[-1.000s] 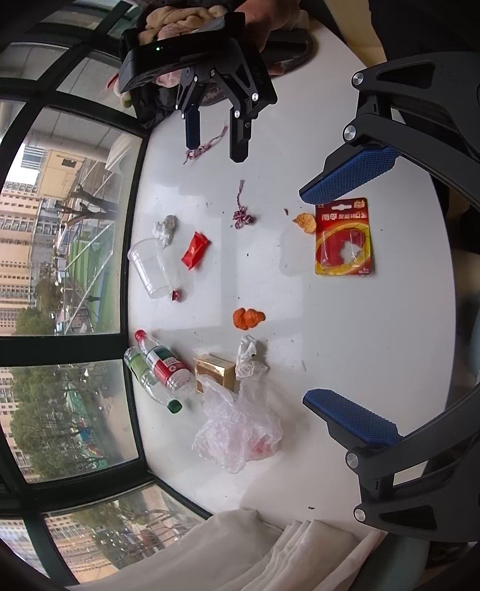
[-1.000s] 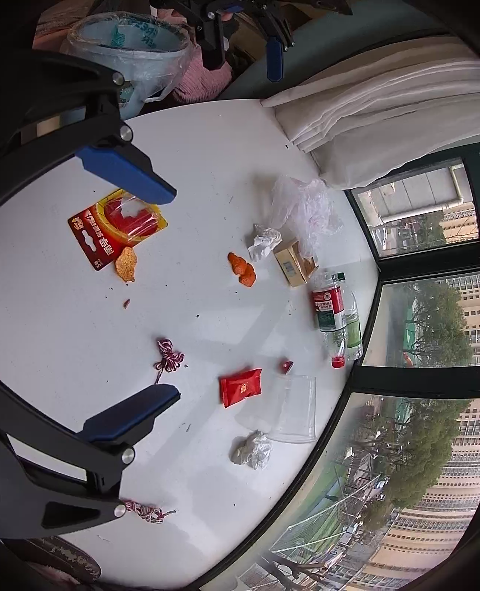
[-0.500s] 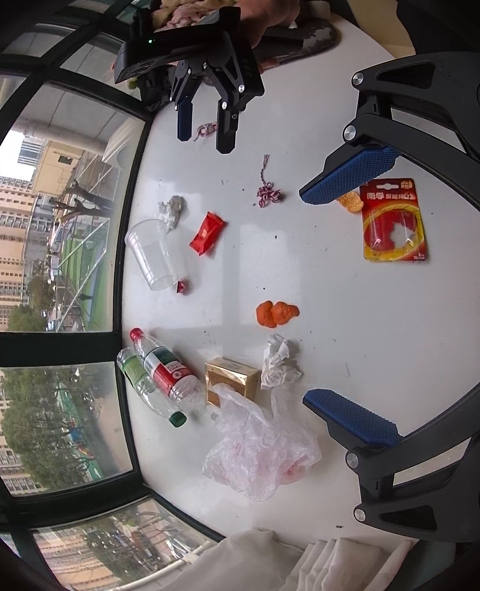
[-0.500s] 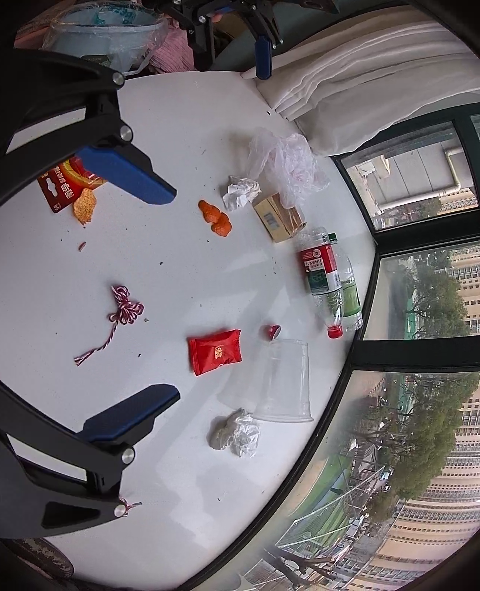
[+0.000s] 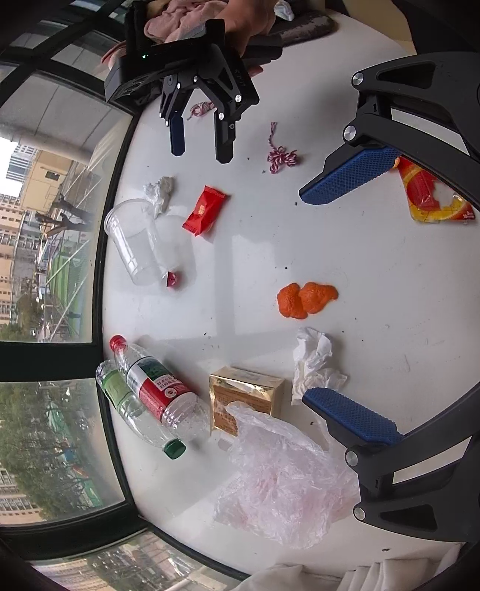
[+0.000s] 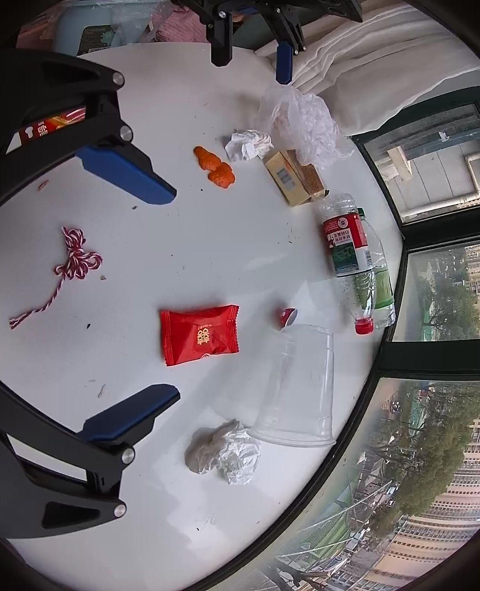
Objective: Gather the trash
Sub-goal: 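Reach the right tool to the red candy packet and close on it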
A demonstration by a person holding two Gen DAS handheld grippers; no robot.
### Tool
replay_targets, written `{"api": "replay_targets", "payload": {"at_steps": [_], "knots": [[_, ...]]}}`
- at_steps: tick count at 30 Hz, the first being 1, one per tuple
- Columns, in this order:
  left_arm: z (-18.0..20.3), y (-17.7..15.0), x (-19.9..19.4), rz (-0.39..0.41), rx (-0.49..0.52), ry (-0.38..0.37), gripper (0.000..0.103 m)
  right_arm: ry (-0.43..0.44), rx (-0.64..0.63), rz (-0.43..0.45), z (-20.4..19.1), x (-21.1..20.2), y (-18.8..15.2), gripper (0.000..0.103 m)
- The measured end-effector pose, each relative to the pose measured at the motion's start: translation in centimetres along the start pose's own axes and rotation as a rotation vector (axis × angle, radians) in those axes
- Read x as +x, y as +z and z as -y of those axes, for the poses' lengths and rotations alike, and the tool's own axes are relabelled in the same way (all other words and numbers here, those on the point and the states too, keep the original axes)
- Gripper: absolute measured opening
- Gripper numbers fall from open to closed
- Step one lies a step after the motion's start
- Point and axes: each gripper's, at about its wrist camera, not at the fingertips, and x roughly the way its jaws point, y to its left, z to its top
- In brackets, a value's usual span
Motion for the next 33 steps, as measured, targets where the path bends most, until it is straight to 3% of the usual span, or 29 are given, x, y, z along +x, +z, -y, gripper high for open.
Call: {"api": "replay_targets", "payload": {"at_steps": [5, 9, 19, 25, 29, 31, 33], "knots": [[-2.0, -0.2, 2.8, 0.0, -0.021, -0.01, 0.096, -0.002, 0.003, -0.009, 1.2, 2.3, 0.4, 0.095], [-3.3, -0.5, 4.6, -0.001, -0.017, -0.021, 0.087, 0.007, -0.002, -0.01, 1.8, 3.7, 0.6, 0.095], [-5.5, -1.6, 7.6, -0.02, -0.011, 0.016, 0.08, 0.005, -0.03, 0.004, 1.9, 5.6, 1.0, 0.095], [-5.6, -2.1, 8.5, -0.024, -0.006, 0.025, 0.065, -0.017, -0.052, -0.003, 1.8, 6.3, 0.7, 0.095], [-5.8, -2.2, 9.0, -0.028, -0.017, 0.035, 0.042, -0.021, -0.038, 0.003, 2.2, 6.5, 0.7, 0.094], [-5.9, -2.3, 9.2, -0.027, -0.024, 0.031, 0.042, -0.014, -0.038, -0.002, 2.3, 6.9, 0.9, 0.081], [-6.0, -2.2, 9.2, -0.023, -0.024, 0.029, 0.042, -0.015, -0.043, -0.004, 2.2, 7.2, 1.0, 0.078]]}}
